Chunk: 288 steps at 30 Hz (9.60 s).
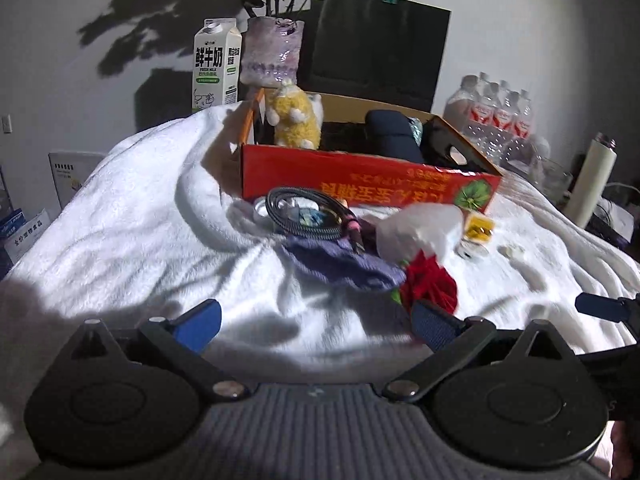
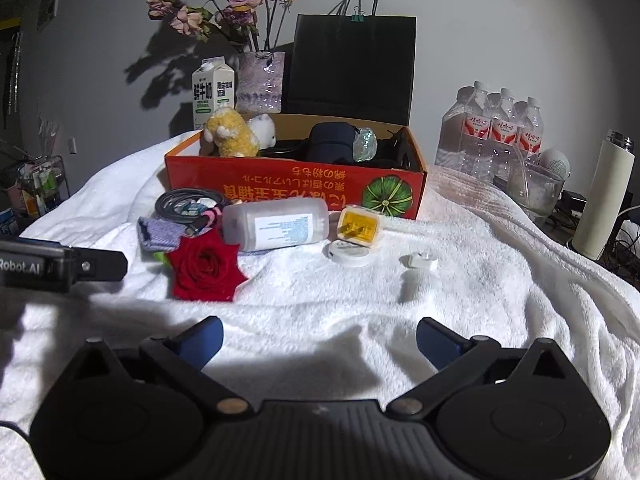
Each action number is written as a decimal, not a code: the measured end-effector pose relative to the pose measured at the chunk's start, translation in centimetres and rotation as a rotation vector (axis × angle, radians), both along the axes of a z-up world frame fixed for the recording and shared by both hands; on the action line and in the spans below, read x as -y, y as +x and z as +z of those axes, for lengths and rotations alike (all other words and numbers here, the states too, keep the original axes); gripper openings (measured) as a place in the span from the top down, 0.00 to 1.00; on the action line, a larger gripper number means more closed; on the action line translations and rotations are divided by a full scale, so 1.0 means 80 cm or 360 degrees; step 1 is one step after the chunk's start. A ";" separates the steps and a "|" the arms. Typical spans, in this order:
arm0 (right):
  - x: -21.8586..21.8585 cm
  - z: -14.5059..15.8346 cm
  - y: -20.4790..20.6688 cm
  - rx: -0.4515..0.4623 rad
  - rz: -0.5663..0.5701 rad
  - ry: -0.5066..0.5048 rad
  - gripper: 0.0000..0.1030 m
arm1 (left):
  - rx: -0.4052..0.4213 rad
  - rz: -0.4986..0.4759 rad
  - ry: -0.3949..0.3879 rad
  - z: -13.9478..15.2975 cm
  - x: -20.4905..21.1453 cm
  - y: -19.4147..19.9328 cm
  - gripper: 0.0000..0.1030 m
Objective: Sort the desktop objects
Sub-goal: 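Withdraw both tools from the box back over the towel, then grasp the red rose with the right tool while the left tool grasps the lavender cloth, then lower the rose and lavender cloth into the box and open both tools, then withdraw both tools from the box over the towel, then grasp the black cable with the left tool while the right tool grasps the white plastic container, then carry the cable and container into the red box and open both tools, then withdraw both tools from the box over the towel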
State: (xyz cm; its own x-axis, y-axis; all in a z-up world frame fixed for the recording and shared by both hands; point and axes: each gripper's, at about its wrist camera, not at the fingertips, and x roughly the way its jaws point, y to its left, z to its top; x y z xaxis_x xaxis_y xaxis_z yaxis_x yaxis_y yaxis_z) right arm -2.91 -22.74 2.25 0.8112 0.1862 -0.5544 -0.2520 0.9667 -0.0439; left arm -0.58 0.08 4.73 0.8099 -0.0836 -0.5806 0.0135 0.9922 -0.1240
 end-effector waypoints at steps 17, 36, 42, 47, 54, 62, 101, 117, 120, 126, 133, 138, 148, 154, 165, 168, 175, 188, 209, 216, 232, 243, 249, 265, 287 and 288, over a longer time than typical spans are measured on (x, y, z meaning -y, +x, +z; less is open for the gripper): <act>-0.033 -0.006 0.055 -0.0064 0.0266 0.0173 0.16 | -0.0153 0.0030 -0.0283 -0.014 -0.019 0.082 0.82; -0.054 0.037 -0.006 0.0004 0.0442 0.0174 0.64 | 0.0039 -0.0075 -0.0401 0.075 -0.036 -0.066 0.97; -0.032 0.058 -0.065 0.0049 0.0418 0.0192 0.63 | 0.0078 -0.0069 -0.0420 0.085 -0.037 -0.112 0.97; -0.014 0.067 -0.108 0.0084 0.0394 0.0225 0.64 | 0.0154 0.0000 -0.0312 0.084 -0.035 -0.131 0.98; 0.010 0.077 -0.130 0.0120 0.0237 0.0178 0.64 | 0.0196 -0.0045 -0.0394 0.094 -0.046 -0.145 0.98; 0.015 0.111 -0.111 0.0220 0.0261 0.0164 0.64 | 0.0393 -0.0257 -0.0370 0.172 -0.041 -0.095 0.98; -0.013 0.127 0.374 -0.0173 -0.0087 -0.0058 0.18 | -0.0082 0.0088 0.0214 0.144 -0.003 0.329 0.00; 0.003 0.077 0.097 -0.0073 -0.0004 0.0086 0.08 | 0.0014 -0.0110 0.0151 0.121 -0.005 0.026 0.00; 0.008 0.069 0.044 -0.0041 0.0041 0.0091 0.05 | 0.0053 -0.0064 0.0098 0.115 -0.007 -0.026 0.00; 0.028 0.049 -0.035 -0.0042 0.0047 0.0157 0.05 | 0.0065 0.0044 -0.0006 0.085 -0.007 -0.097 0.00; 0.044 0.035 -0.090 0.0026 0.0059 0.0175 0.05 | 0.0040 0.0028 0.0129 0.041 0.015 -0.114 0.00; 0.030 0.025 -0.090 0.0023 0.0099 0.0181 0.05 | 0.0061 0.0011 0.0120 0.029 0.014 -0.092 0.00; -0.010 0.020 -0.015 0.0042 0.0096 0.0071 0.05 | 0.0119 -0.0018 0.0125 0.022 -0.014 0.041 0.03; -0.041 0.014 0.047 0.0049 0.0152 0.0051 0.05 | -0.0028 0.0068 -0.0002 0.007 -0.048 0.116 0.19; -0.062 -0.006 0.162 -0.0013 0.0338 0.0029 0.04 | -0.0202 0.0084 -0.0196 -0.022 -0.073 0.196 0.62; -0.067 -0.014 0.180 -0.0064 0.0394 0.0040 0.04 | -0.0236 0.0089 -0.0215 -0.026 -0.074 0.200 0.84; -0.077 -0.018 0.174 -0.0118 0.0413 -0.0008 0.19 | -0.0164 0.0096 -0.0292 0.000 -0.079 0.159 0.92; -0.036 0.051 0.039 0.0073 0.0292 0.0068 0.19 | -0.0025 0.0024 -0.0472 0.055 -0.065 -0.014 0.93; 0.019 0.078 -0.094 0.0221 0.0129 0.0156 0.19 | 0.0042 -0.0122 -0.0398 0.084 -0.035 -0.083 0.93; 0.025 0.121 -0.012 0.0288 0.0154 0.0148 0.19 | 0.0190 -0.0219 -0.0257 0.151 -0.029 0.030 0.93; -0.034 0.081 0.327 -0.0218 0.0067 -0.0549 0.20 | -0.0152 -0.0226 0.0055 0.094 0.031 0.352 0.93; -0.026 0.051 0.395 -0.0333 -0.0007 -0.0200 0.19 | -0.0059 -0.0204 -0.0018 0.087 0.017 0.373 0.44; -0.026 0.064 0.383 -0.0406 0.0024 -0.0271 0.16 | -0.0055 -0.0093 0.0083 0.130 0.011 0.345 0.19; -0.010 0.129 0.217 -0.0212 0.0070 0.0093 0.16 | -0.0043 -0.0041 0.0207 0.110 -0.017 0.134 0.14; 0.007 -0.013 -0.085 -0.0024 0.0004 0.0044 0.10 | 0.0000 0.0083 0.0200 0.008 -0.002 -0.109 0.12; 0.009 -0.013 -0.088 -0.0020 -0.0002 0.0044 0.10 | -0.0005 0.0085 0.0202 0.007 -0.002 -0.111 0.12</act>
